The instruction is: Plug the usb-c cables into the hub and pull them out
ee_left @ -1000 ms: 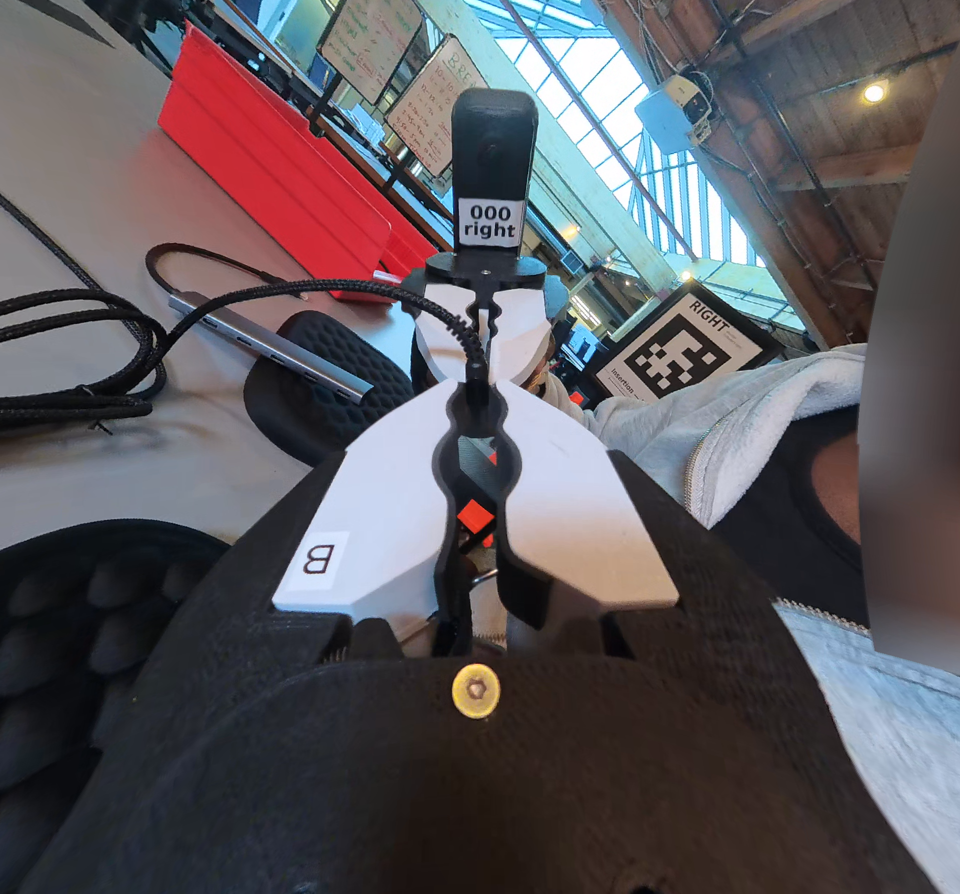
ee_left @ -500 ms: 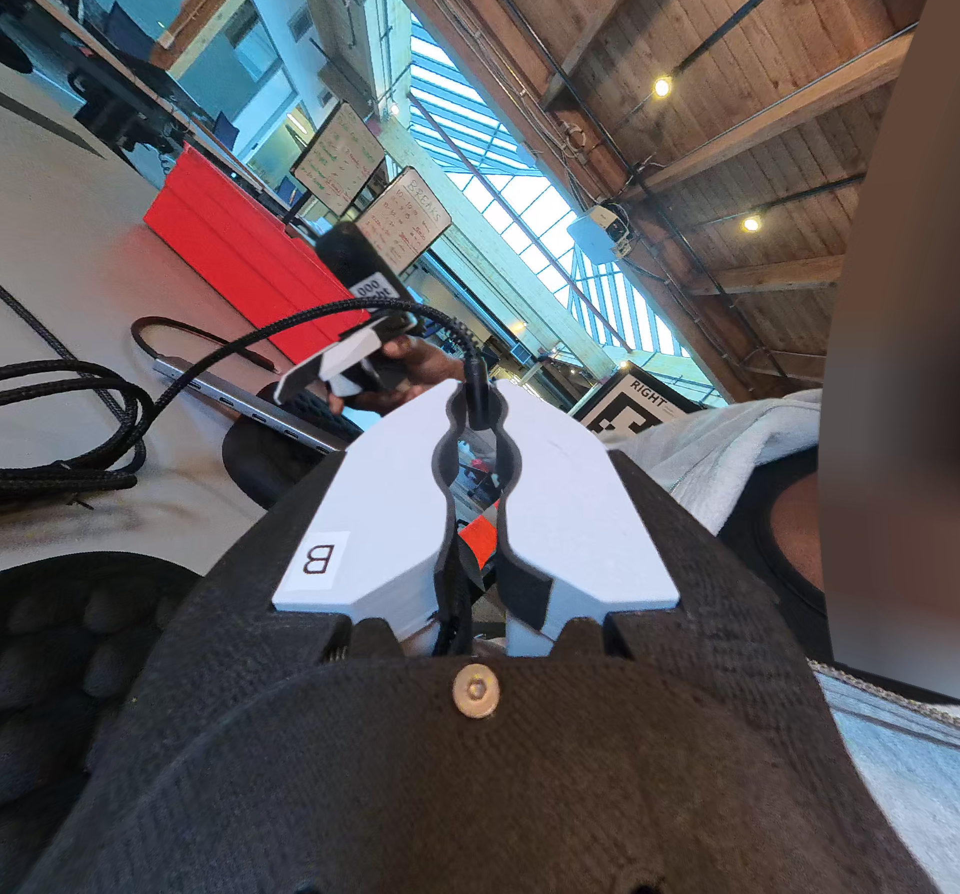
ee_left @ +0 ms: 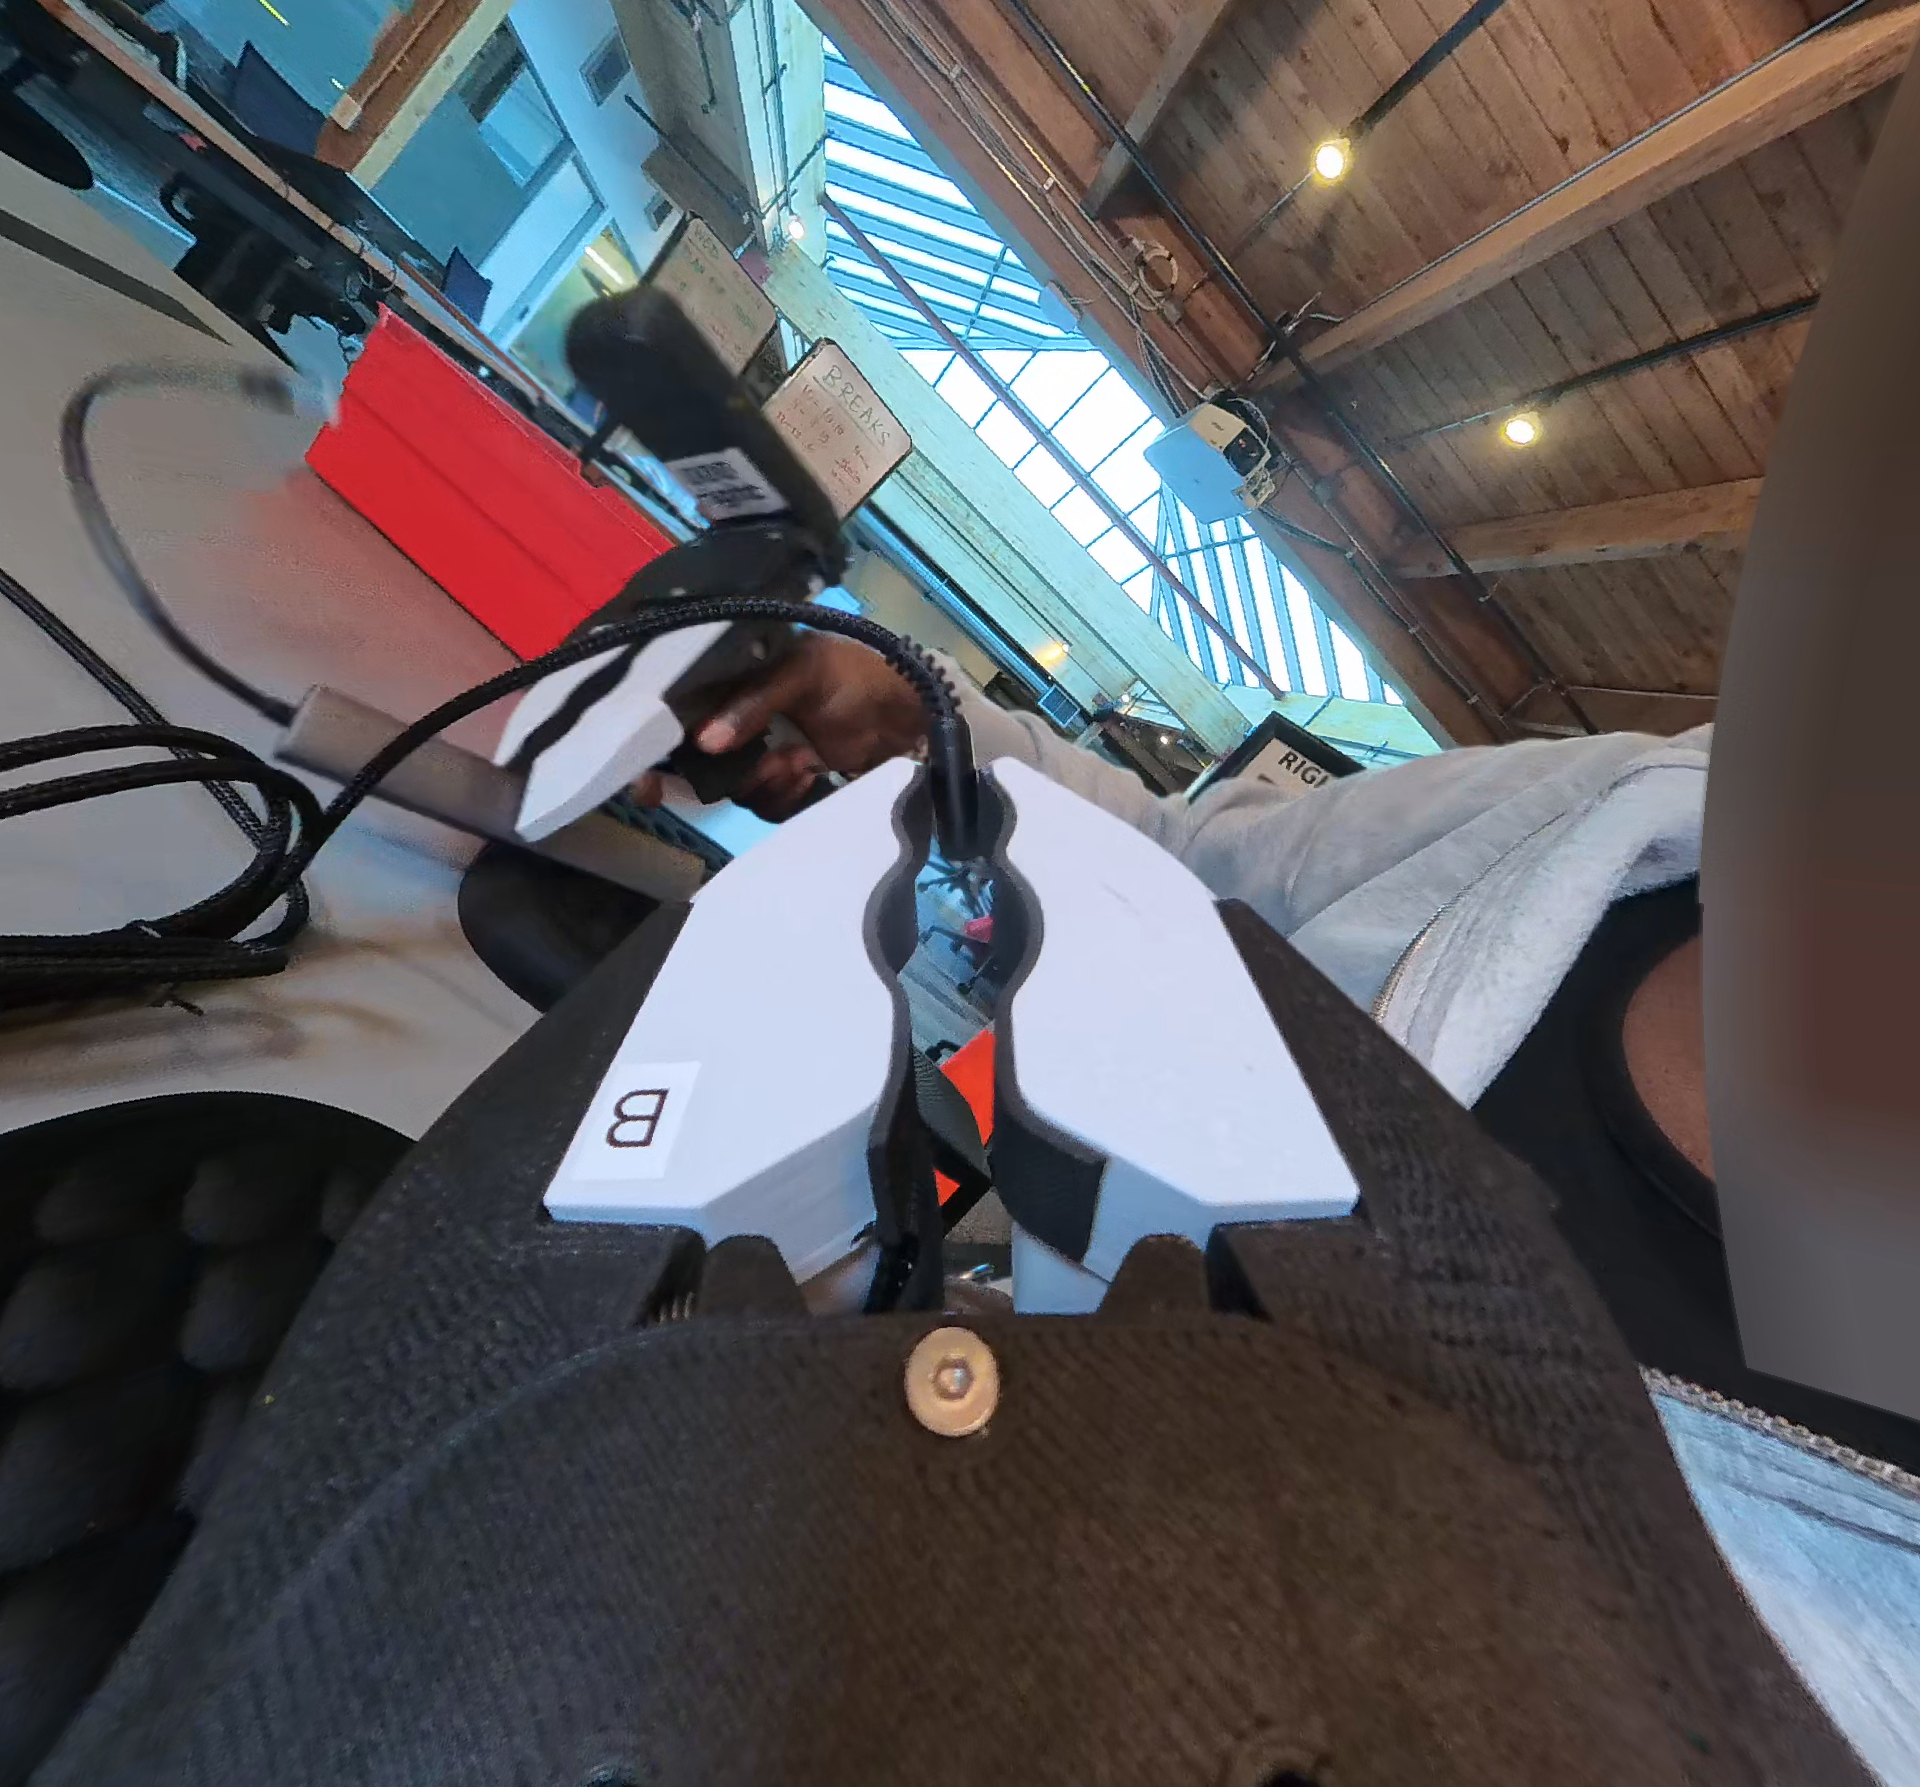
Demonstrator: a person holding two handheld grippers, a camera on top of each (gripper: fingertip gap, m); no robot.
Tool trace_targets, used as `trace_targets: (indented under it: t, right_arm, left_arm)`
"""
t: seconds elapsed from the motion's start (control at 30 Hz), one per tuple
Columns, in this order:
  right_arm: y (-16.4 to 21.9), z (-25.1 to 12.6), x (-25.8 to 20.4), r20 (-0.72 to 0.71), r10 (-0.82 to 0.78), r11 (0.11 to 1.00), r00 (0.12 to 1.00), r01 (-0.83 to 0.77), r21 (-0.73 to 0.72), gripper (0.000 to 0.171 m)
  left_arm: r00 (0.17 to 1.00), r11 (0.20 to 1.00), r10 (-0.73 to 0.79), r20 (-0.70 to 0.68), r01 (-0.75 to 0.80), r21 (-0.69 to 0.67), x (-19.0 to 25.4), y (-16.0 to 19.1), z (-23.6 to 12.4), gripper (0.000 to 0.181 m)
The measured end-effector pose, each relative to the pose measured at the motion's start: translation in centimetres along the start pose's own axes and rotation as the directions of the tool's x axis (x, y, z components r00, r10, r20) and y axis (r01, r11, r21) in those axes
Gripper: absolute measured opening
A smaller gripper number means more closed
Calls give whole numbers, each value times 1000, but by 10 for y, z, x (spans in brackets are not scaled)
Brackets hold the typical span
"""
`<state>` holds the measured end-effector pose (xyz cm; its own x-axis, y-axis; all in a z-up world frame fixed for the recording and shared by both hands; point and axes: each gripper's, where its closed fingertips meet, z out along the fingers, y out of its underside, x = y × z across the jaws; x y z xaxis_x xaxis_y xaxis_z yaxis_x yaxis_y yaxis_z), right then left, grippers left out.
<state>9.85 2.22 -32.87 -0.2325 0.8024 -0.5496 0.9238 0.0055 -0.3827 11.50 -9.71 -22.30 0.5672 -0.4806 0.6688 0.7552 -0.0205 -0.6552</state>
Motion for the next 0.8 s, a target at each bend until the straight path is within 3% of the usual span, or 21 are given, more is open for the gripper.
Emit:
trace_targets:
  t: [0.03,0.1,0.17,0.4,0.57,0.63,0.7,0.73,0.8]
  right_arm:
    - [3,-6,0,-97,-92,996,991,91,-11,10]
    - [13,-20,7,-330,-288,958,899,267,-109,10]
    - [29,-29,9,-453,-410,911,792,339,-233,9]
    - [44,-28,13,-534,-519,854,667,383,-353,9]
    - [44,-23,16,-464,-534,834,707,351,-426,10]
    - [41,-22,11,-399,-438,892,806,336,-302,9]
    - [28,-18,-17,-144,-199,979,969,202,7,9]
    - [19,-22,-37,50,-93,984,994,84,154,9]
    - [2,-37,-68,410,25,927,912,-174,331,10]
  left_arm:
    - [1000,1000,-2,-2,2,4,0,-1,0,9]
    - [1000,1000,-1,-3,1,5,0,-1,-1,9]
    - [1000,1000,3,-1,-3,1,0,0,0,9]
    - [999,999,35,27,-35,-26,-1,5,3,9]
    - [998,998,50,49,-48,-41,-4,7,4,9]
    - [997,998,52,65,-50,-33,-5,6,4,9]
    - [993,999,49,107,-50,0,-10,1,4,9]
    - [990,998,46,136,-50,27,-13,-3,3,9]
    - [981,995,24,192,-42,90,-20,-10,3,9]
